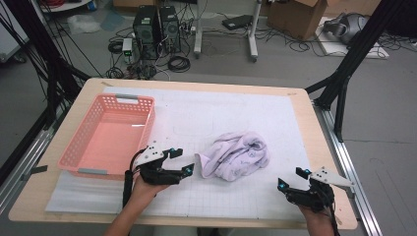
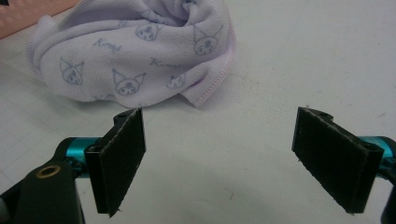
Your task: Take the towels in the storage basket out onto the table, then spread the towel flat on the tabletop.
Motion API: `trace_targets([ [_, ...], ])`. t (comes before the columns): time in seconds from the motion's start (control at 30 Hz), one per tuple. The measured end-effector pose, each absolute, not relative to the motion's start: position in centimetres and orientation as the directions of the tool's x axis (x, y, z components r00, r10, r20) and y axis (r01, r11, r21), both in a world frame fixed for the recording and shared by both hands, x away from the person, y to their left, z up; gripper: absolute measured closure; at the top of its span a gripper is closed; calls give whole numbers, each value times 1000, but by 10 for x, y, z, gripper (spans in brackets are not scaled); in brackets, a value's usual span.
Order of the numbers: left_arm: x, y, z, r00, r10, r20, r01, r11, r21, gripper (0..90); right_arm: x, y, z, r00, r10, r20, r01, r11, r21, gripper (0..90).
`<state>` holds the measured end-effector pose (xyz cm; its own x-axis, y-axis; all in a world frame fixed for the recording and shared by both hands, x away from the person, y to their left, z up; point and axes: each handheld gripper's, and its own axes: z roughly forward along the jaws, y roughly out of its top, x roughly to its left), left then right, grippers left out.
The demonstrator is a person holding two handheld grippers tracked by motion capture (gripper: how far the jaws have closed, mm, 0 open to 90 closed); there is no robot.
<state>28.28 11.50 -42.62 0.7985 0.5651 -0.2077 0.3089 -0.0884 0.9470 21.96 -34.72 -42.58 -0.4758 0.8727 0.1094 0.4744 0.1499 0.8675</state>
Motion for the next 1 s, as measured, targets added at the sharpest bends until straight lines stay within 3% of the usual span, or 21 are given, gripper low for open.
trace_targets([
  [1.0,282,121,-424,793,573,-209,298,-65,952,275,224,-343,-426,-495,863,106,472,163,867,161],
])
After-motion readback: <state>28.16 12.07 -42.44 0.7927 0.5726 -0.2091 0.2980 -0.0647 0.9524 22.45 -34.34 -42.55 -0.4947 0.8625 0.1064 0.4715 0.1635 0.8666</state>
